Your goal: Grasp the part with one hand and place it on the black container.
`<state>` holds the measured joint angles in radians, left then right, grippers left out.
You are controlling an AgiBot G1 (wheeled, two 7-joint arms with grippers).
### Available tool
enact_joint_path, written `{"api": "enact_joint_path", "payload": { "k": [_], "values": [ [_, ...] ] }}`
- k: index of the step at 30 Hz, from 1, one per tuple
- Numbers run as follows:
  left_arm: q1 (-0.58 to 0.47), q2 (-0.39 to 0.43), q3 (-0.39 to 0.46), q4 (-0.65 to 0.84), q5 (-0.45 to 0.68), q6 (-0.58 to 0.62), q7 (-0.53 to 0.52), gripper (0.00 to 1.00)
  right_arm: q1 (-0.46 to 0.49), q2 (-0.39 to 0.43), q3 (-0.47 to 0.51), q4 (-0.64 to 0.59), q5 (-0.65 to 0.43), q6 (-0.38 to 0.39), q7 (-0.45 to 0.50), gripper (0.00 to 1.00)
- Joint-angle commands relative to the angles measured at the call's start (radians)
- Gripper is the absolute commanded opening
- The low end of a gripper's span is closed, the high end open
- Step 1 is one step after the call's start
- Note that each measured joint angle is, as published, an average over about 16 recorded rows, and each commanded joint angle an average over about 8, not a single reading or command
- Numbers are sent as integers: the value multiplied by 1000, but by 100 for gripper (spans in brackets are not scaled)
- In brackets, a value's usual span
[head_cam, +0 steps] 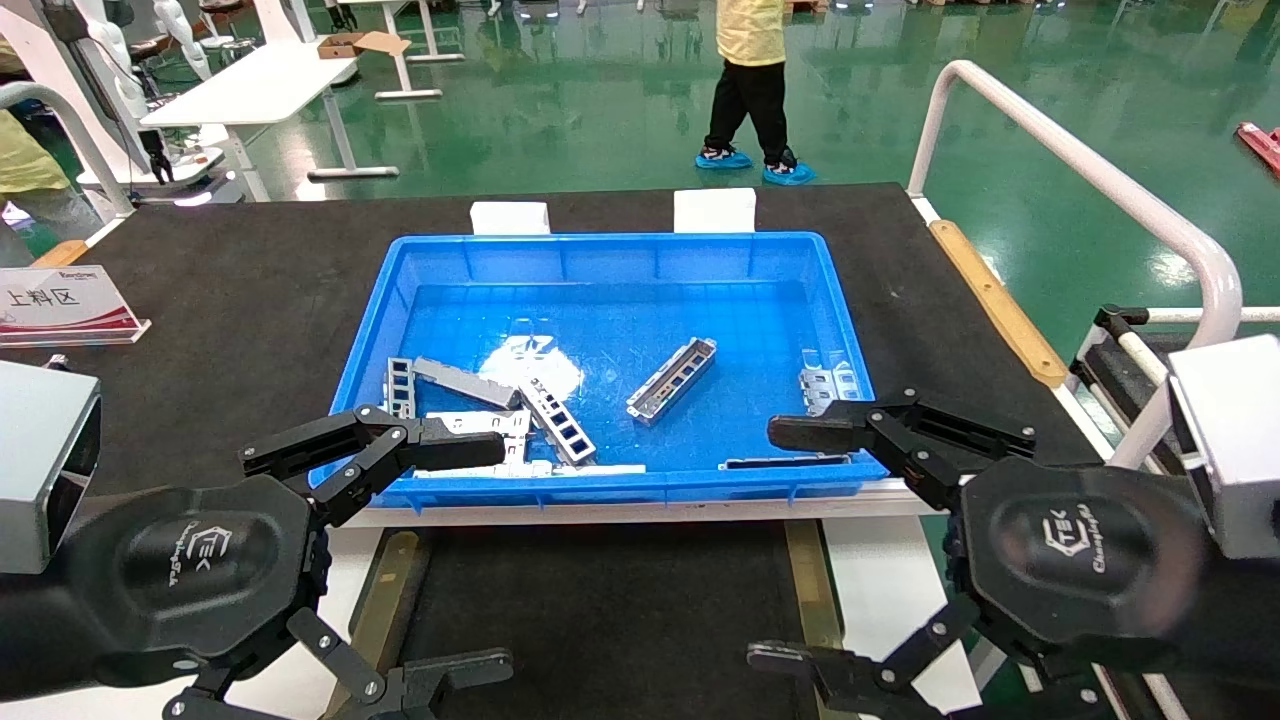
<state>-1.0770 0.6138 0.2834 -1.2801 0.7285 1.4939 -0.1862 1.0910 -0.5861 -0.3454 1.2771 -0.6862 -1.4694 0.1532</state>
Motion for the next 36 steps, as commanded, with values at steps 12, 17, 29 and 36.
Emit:
{"api": "enact_joint_path", "payload": {
  "k": [12, 17, 29, 36],
  "values": [
    [0, 0, 0, 0, 0, 0, 0, 100, 0, 0, 0, 0, 0, 0, 0, 100],
    [0, 0, 0, 0, 0, 0, 0, 100, 0, 0, 0, 0, 0, 0, 0, 100],
    [0, 0, 0, 0, 0, 0, 0, 100, 0, 0, 0, 0, 0, 0, 0, 100],
    [0, 0, 0, 0, 0, 0, 0, 100, 0, 0, 0, 0, 0, 0, 0, 100]
  ]
}}
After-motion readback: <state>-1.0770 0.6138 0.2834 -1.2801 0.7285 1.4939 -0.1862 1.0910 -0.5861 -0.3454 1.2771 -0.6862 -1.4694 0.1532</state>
